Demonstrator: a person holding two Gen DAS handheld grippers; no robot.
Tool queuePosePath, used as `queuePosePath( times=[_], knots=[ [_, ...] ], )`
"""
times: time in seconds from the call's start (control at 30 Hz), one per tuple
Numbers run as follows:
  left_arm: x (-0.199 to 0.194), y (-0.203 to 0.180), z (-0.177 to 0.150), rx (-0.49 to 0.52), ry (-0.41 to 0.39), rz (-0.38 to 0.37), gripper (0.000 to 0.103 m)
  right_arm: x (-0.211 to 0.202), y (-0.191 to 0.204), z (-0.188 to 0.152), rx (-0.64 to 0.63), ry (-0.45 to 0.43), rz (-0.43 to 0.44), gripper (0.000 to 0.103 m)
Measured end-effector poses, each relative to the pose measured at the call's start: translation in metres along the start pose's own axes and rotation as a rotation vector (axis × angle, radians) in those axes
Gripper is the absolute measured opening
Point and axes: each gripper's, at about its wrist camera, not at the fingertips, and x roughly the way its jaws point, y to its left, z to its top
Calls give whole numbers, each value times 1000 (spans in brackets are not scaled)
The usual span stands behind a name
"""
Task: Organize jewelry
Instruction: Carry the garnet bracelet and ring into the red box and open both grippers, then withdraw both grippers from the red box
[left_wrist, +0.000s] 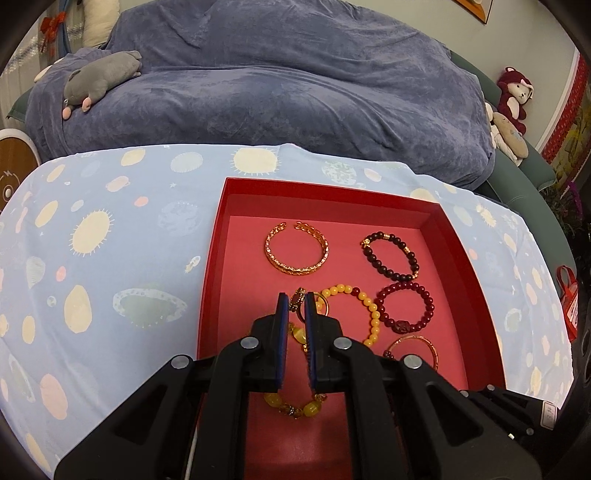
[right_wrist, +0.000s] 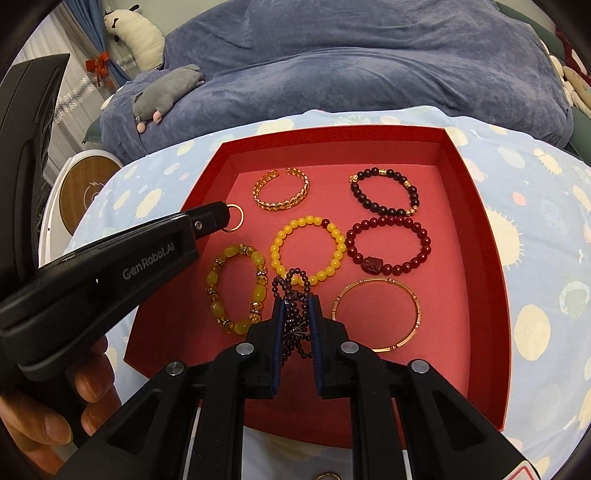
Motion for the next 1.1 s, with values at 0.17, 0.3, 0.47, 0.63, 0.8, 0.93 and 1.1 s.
queuePosePath(
  times=[0.17, 0.3, 0.47, 0.63, 0.8, 0.93, 1.1],
  knots=[
    [3, 2, -6, -2, 6, 8, 10, 2, -3, -1, 10, -12, -37, 19],
    [-1, 4, -16, -12, 12, 14, 21, -3, -8, -2, 26, -32, -58, 23],
    [-11, 8, -29, -35, 16, 4, 24, -15, -10, -5, 36, -52, -62, 25],
    [-28, 10, -43, -51, 12, -2, 24, -33, -10, -12, 33, -75, -73, 25],
    [-48, 8, -57, -56, 11, -13, 24, -53, -11, -23, 41, -91, -80, 25],
    [-65, 4, -67, -47, 3, -16, 24, -67, -13, -33, 52, -95, -86, 25],
    [-78, 0, -77, -51, 2, -28, 24, -80, -15, -45, 61, -96, -92, 25]
  ],
)
